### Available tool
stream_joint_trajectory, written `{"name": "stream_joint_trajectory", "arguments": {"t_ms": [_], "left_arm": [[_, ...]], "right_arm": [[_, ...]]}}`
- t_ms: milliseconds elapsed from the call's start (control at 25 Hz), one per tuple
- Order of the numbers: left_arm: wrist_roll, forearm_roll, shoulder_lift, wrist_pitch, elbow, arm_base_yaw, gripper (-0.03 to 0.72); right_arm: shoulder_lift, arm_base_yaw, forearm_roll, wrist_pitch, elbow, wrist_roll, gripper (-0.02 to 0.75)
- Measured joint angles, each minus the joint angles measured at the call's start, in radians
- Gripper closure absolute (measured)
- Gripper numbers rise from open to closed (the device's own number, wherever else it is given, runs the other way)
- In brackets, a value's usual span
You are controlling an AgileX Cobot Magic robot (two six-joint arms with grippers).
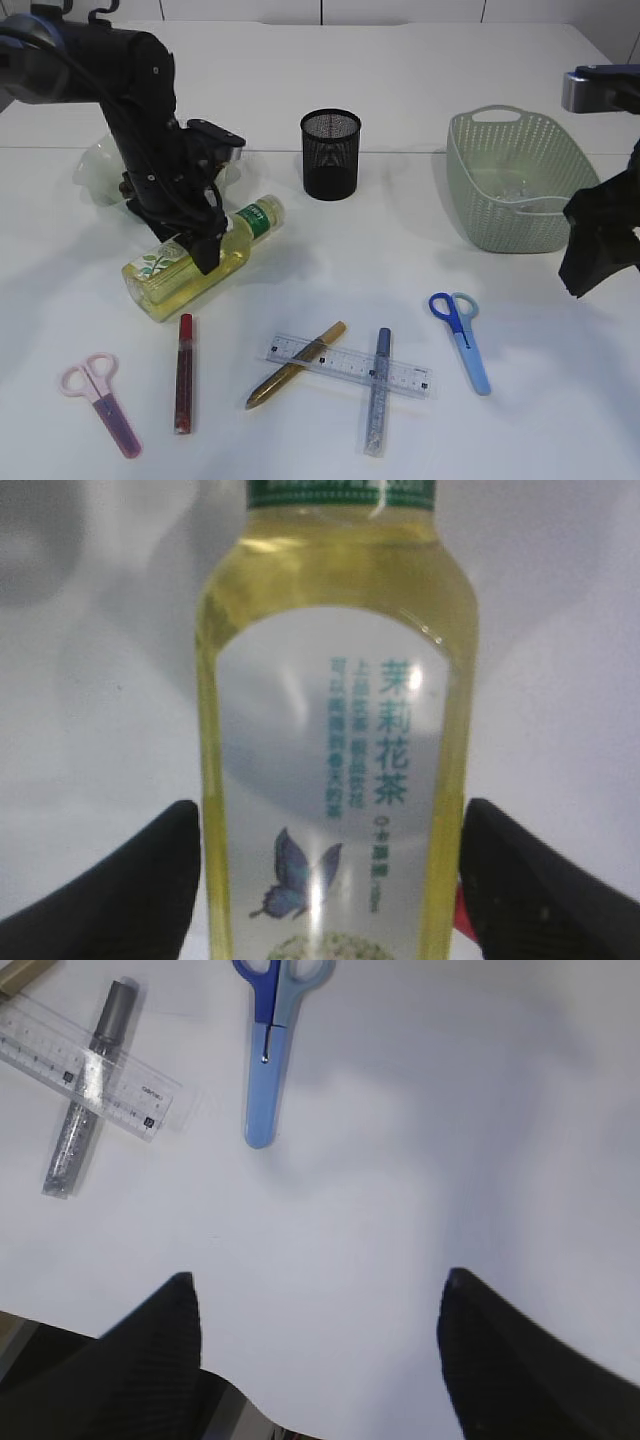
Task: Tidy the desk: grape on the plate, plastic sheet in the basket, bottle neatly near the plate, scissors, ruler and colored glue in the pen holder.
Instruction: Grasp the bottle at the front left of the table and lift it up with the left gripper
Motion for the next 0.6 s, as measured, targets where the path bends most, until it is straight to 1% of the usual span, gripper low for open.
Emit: {"name": "stream_joint_trajectory", "arguments": {"t_ms": [600], "left_arm": [[0.0,0.006,0.028,0.042,-0.009,-0.002,0.104]], "right_arm": [[0.0,0.0,0.0,-0.004,0.0,0.0,0.163]]}}
